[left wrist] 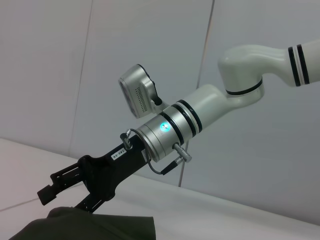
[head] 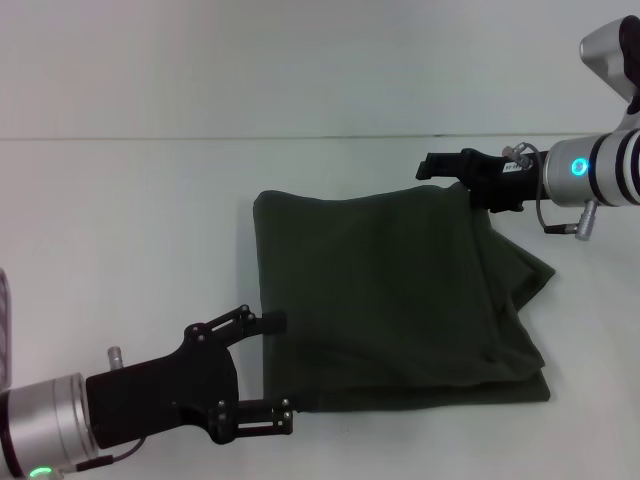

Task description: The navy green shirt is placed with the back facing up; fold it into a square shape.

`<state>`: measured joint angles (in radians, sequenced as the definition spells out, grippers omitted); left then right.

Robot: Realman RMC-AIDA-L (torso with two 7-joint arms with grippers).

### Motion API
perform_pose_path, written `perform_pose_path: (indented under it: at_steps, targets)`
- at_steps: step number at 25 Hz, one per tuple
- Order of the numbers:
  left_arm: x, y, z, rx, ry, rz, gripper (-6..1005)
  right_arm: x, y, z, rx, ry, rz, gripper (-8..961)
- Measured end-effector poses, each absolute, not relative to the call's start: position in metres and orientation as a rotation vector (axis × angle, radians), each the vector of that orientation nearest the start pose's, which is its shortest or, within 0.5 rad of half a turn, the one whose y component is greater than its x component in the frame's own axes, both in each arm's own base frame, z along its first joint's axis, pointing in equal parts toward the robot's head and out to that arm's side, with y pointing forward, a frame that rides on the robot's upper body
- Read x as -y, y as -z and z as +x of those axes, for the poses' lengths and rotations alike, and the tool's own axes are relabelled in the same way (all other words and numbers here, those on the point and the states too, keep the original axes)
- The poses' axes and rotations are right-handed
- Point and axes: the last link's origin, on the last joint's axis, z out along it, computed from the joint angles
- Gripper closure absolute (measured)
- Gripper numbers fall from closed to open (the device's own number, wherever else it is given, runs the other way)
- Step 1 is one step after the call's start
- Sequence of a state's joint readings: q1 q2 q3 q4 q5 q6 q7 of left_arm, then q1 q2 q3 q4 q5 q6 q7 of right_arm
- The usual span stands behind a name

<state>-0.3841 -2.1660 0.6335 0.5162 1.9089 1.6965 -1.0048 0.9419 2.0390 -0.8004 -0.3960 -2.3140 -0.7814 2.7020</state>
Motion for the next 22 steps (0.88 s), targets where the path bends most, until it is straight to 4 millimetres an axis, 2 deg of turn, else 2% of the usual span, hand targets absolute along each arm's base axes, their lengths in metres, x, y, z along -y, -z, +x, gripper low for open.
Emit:
perform_pose_path:
  at_steps: [10, 20, 22]
  targets:
    - [-0.26, 0.0404, -0.2714, 0.45, 1.016, -2.654, 50, -0.4591, 0.0351, 0.2179, -1.759, -0.456, -1.889, 15]
    - [-0.2595, 0.0406, -0.2721, 0.453, 1.012, -2.655, 50, -0.4596, 0.0323, 0.2188, -1.759, -0.481, -1.88, 474]
    - [-0.2596, 0.0406, -0.2719, 0.452, 1.012, -2.655, 49, -0.4602, 0.0298, 0.219, -1.756, -0.493, -1.875, 633]
